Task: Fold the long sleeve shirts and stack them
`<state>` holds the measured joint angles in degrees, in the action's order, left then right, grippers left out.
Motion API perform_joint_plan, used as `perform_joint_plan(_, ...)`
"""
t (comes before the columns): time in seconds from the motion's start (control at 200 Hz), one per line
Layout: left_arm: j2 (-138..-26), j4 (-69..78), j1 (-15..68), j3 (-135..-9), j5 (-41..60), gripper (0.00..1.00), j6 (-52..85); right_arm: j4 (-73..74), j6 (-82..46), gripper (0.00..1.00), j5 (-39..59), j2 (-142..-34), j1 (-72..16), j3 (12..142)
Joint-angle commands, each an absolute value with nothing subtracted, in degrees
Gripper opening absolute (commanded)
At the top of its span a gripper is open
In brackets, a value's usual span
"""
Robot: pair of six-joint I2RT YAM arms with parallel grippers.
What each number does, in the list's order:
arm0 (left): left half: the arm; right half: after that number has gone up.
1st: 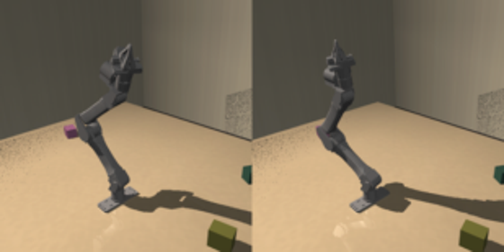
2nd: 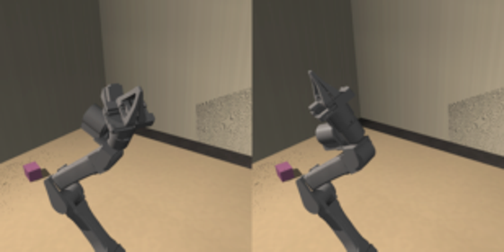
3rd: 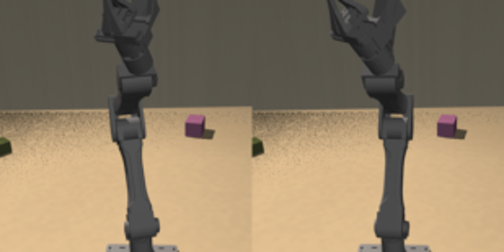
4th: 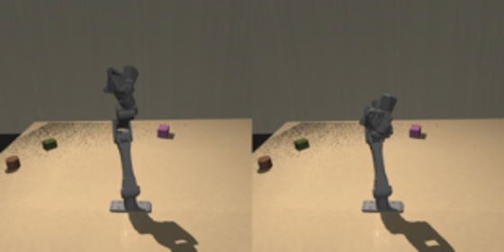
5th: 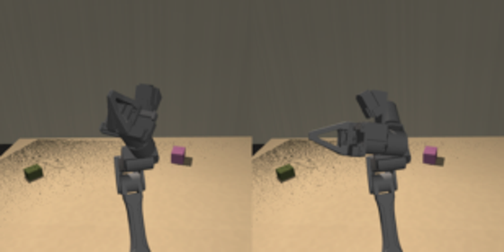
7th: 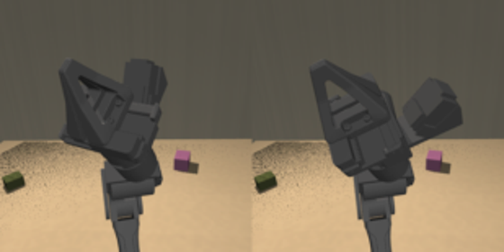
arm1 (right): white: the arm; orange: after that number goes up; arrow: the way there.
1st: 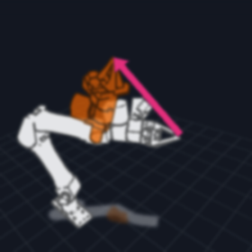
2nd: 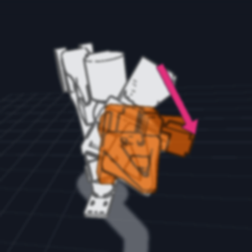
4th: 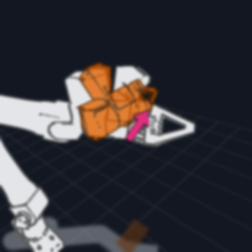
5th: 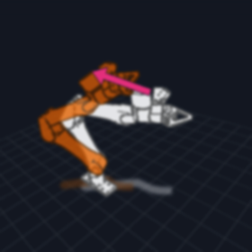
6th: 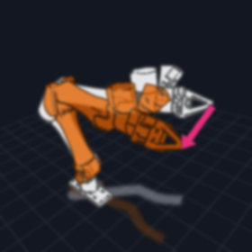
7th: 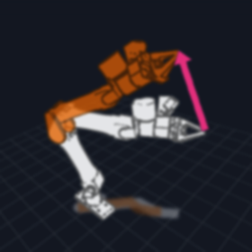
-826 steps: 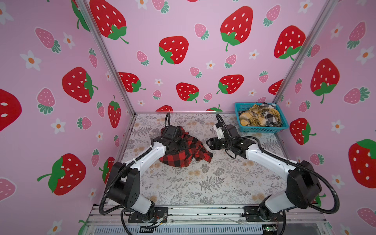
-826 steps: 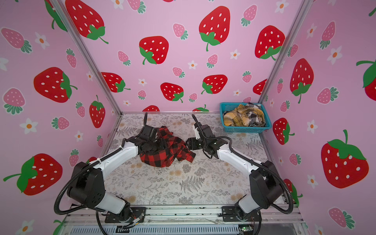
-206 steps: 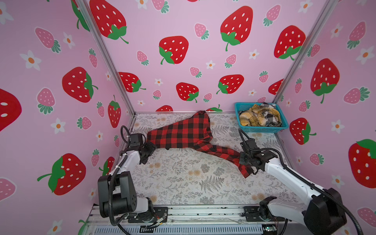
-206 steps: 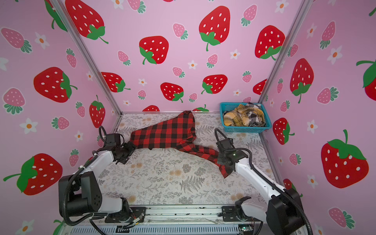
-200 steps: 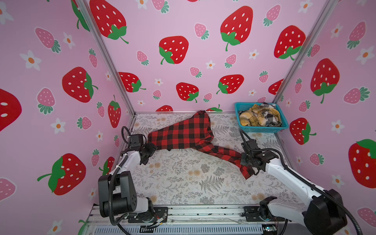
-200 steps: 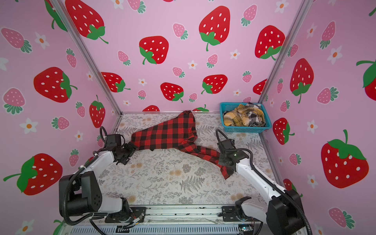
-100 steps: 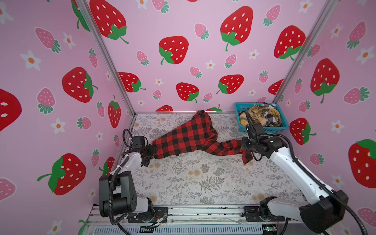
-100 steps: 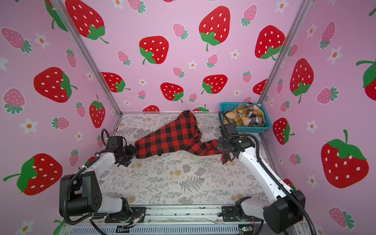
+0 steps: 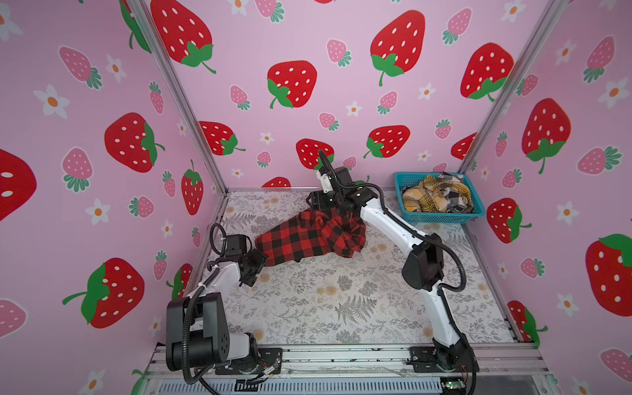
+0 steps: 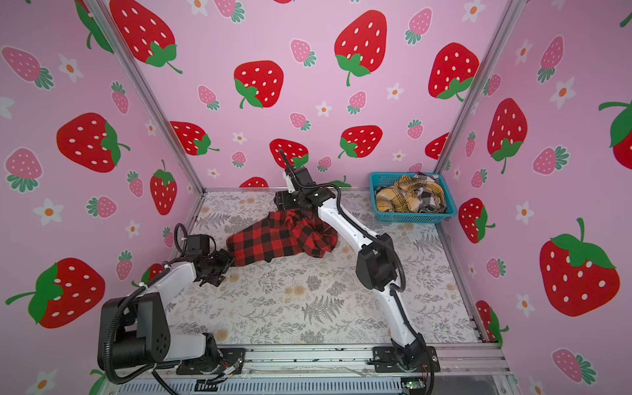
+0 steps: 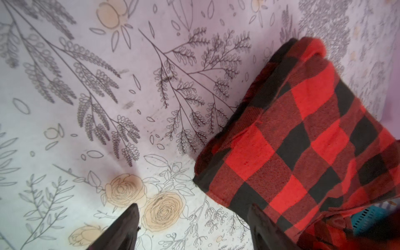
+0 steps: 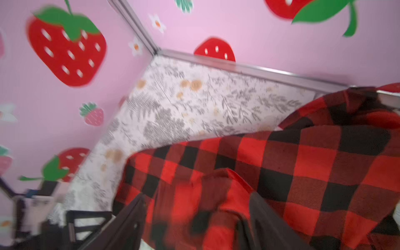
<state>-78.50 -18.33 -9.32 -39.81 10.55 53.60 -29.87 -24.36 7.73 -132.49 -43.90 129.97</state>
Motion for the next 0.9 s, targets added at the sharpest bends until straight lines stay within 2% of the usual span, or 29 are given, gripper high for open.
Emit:
perform_joint_plan(0.0,-78.7,-20.3,-10.1,-39.8,9.9,0.81,53.7,-29.5,-22.0,0.88,6.6,-125.1,-42.0,123.5)
perform_joint_plan(0.095,-79.4,-18.8,-10.4,-39.3,10.9,0.81,54.1,-28.1,-22.6,0.9,4.2,-118.8,-38.6,115.9)
perform_joint_plan(0.175,-79.8,-17.4,-10.3,-38.5,11.9,0.8,54.8,-29.7,-24.7,0.86,3.1,-115.9,-34.0,109.9)
perform_joint_plan(0.285,-80.5,-16.6,-10.3,-37.9,12.7,0.79,54.7,-25.0,-25.3,0.78,10.3,-113.1,-27.7,98.6)
perform_joint_plan(0.43,-81.3,-15.9,-10.6,-38.1,14.0,0.79,54.3,-21.7,-24.0,0.78,19.7,-115.5,-23.0,94.7)
perform_joint_plan(0.58,-82.5,-15.0,-10.7,-38.8,15.2,0.83,54.0,-20.5,-23.5,0.78,25.8,-120.7,-22.4,96.1)
perform_joint_plan(0.665,-84.3,-13.6,-11.1,-38.9,16.6,0.84,54.5,-20.4,-23.7,0.78,25.7,-122.5,-23.1,95.7)
perform_joint_plan(0.815,-87.4,-11.7,-11.2,-39.5,17.4,0.81,55.0,-16.4,-26.0,0.78,26.5,-123.1,-24.2,91.1)
perform_joint_plan(0.895,-89.0,-10.5,-11.3,-40.0,17.8,0.7,55.0,-16.2,-26.4,0.73,25.7,-123.7,-25.0,90.1)
